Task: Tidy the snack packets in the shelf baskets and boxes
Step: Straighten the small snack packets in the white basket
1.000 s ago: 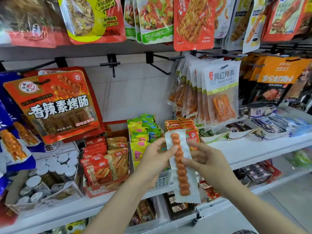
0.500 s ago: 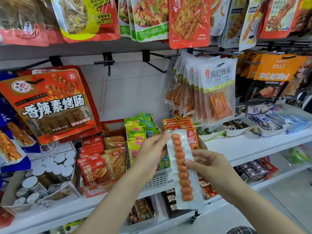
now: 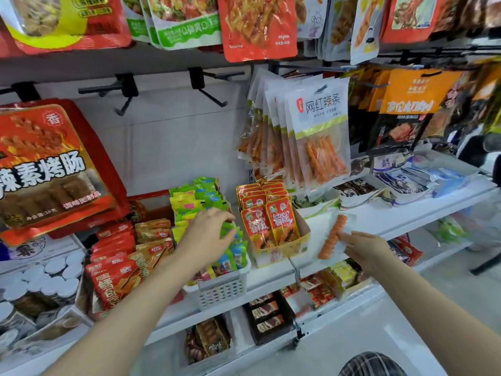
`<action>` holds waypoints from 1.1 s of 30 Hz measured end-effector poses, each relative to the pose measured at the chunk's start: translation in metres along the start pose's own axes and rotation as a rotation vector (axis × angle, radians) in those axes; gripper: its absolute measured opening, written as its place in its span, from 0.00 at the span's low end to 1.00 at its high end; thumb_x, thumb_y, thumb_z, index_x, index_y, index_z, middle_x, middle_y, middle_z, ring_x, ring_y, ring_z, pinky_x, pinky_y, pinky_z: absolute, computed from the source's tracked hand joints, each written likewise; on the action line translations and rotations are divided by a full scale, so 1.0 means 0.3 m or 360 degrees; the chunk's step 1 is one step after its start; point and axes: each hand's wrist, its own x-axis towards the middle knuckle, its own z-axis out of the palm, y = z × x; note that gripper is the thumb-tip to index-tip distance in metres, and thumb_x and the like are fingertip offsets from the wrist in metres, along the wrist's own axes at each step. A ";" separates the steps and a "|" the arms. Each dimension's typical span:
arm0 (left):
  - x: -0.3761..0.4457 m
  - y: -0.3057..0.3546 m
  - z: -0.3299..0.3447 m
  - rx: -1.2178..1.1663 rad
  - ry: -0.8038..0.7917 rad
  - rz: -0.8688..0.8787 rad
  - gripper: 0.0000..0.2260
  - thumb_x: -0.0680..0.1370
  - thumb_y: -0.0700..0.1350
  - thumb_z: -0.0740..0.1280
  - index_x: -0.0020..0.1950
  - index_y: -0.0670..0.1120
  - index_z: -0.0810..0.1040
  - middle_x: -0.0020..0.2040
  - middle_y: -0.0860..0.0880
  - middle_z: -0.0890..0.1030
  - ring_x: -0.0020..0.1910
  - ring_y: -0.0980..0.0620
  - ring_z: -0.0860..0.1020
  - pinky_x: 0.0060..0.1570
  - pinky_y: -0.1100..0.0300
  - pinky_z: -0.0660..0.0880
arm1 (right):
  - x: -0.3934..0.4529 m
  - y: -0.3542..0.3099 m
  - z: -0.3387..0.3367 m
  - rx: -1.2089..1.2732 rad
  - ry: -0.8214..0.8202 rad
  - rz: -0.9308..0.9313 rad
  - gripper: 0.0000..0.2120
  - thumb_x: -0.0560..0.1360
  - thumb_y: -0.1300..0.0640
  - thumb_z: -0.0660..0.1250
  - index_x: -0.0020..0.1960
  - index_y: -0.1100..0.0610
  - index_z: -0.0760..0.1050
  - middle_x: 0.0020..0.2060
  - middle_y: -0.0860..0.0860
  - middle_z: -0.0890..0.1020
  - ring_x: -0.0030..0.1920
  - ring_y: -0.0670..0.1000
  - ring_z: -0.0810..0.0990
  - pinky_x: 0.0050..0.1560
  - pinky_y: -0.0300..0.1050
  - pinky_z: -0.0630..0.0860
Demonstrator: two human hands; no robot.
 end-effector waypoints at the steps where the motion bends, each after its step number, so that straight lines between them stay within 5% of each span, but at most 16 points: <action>1: 0.002 -0.005 0.010 0.0041 -0.0028 -0.0001 0.15 0.80 0.52 0.65 0.66 0.51 0.76 0.65 0.50 0.76 0.67 0.50 0.70 0.69 0.53 0.66 | 0.047 -0.002 0.012 -0.0008 0.0057 -0.0002 0.22 0.71 0.63 0.76 0.61 0.66 0.73 0.48 0.59 0.78 0.47 0.55 0.80 0.48 0.46 0.78; 4: 0.002 -0.019 0.036 0.0100 -0.0007 0.0032 0.15 0.81 0.53 0.63 0.65 0.50 0.77 0.64 0.51 0.76 0.66 0.50 0.70 0.67 0.53 0.66 | 0.163 0.002 0.055 -0.0023 0.0150 -0.0036 0.25 0.70 0.64 0.76 0.64 0.68 0.73 0.44 0.59 0.78 0.41 0.56 0.80 0.46 0.46 0.79; 7: 0.006 -0.032 0.047 0.0141 0.0022 0.0075 0.14 0.81 0.52 0.63 0.63 0.49 0.79 0.63 0.51 0.78 0.64 0.50 0.71 0.65 0.55 0.66 | 0.202 0.028 0.091 -0.0163 0.0099 0.0028 0.28 0.72 0.66 0.74 0.69 0.66 0.69 0.42 0.61 0.79 0.46 0.58 0.82 0.54 0.50 0.80; 10: 0.008 -0.044 0.049 0.0086 0.0013 0.0085 0.13 0.81 0.51 0.63 0.62 0.49 0.80 0.62 0.51 0.78 0.63 0.50 0.70 0.64 0.55 0.66 | 0.167 0.066 0.103 -0.0542 0.0072 0.0008 0.31 0.74 0.65 0.70 0.75 0.64 0.62 0.56 0.64 0.77 0.60 0.62 0.78 0.63 0.55 0.75; 12: -0.001 -0.050 0.048 0.0053 0.0007 0.0107 0.13 0.81 0.52 0.63 0.61 0.48 0.80 0.62 0.51 0.78 0.63 0.50 0.71 0.63 0.56 0.67 | 0.088 0.059 0.112 -0.1076 0.0072 -0.0220 0.28 0.76 0.60 0.68 0.74 0.62 0.64 0.65 0.62 0.75 0.63 0.60 0.76 0.61 0.50 0.74; 14: -0.018 -0.056 0.041 0.0042 0.0020 0.0123 0.15 0.81 0.55 0.63 0.62 0.49 0.80 0.62 0.51 0.78 0.63 0.50 0.71 0.64 0.55 0.67 | -0.018 0.031 0.138 -0.1536 -0.0006 -0.0622 0.20 0.78 0.54 0.66 0.69 0.56 0.72 0.59 0.58 0.80 0.56 0.56 0.80 0.54 0.45 0.76; 18: -0.059 -0.093 0.018 0.0034 0.0098 0.0102 0.21 0.78 0.61 0.63 0.65 0.49 0.78 0.62 0.52 0.78 0.63 0.50 0.71 0.65 0.54 0.68 | -0.252 -0.043 0.267 -0.1498 -0.0408 -0.1347 0.08 0.77 0.50 0.69 0.48 0.52 0.84 0.36 0.42 0.82 0.36 0.37 0.80 0.33 0.26 0.71; 21: -0.083 -0.127 0.020 0.0012 0.0121 0.0149 0.23 0.78 0.60 0.64 0.67 0.48 0.76 0.64 0.51 0.77 0.65 0.51 0.71 0.67 0.53 0.68 | -0.366 -0.110 0.406 -0.1500 -0.0634 -0.1557 0.05 0.76 0.52 0.70 0.48 0.50 0.84 0.36 0.39 0.81 0.35 0.31 0.76 0.35 0.22 0.69; 24: -0.079 -0.153 0.023 0.0000 0.0102 0.0130 0.31 0.76 0.65 0.64 0.71 0.47 0.72 0.69 0.50 0.73 0.70 0.50 0.68 0.70 0.52 0.65 | -0.379 -0.142 0.542 -0.1681 -0.0699 -0.1678 0.06 0.76 0.55 0.69 0.52 0.52 0.84 0.40 0.44 0.83 0.39 0.38 0.79 0.39 0.27 0.73; 27: -0.054 -0.166 0.018 0.0126 -0.0022 0.0075 0.41 0.71 0.74 0.54 0.75 0.49 0.66 0.75 0.49 0.68 0.75 0.49 0.62 0.74 0.49 0.58 | -0.358 -0.140 0.655 -0.1928 -0.0666 -0.1739 0.11 0.77 0.56 0.68 0.58 0.55 0.82 0.53 0.53 0.84 0.52 0.53 0.81 0.53 0.43 0.76; 33: -0.038 -0.199 0.030 0.0150 -0.0045 0.0124 0.33 0.74 0.71 0.58 0.72 0.52 0.69 0.71 0.53 0.70 0.73 0.50 0.62 0.74 0.48 0.55 | -0.303 -0.085 0.790 -0.2338 -0.0612 -0.1690 0.19 0.77 0.50 0.69 0.66 0.52 0.76 0.62 0.57 0.77 0.64 0.58 0.74 0.62 0.52 0.73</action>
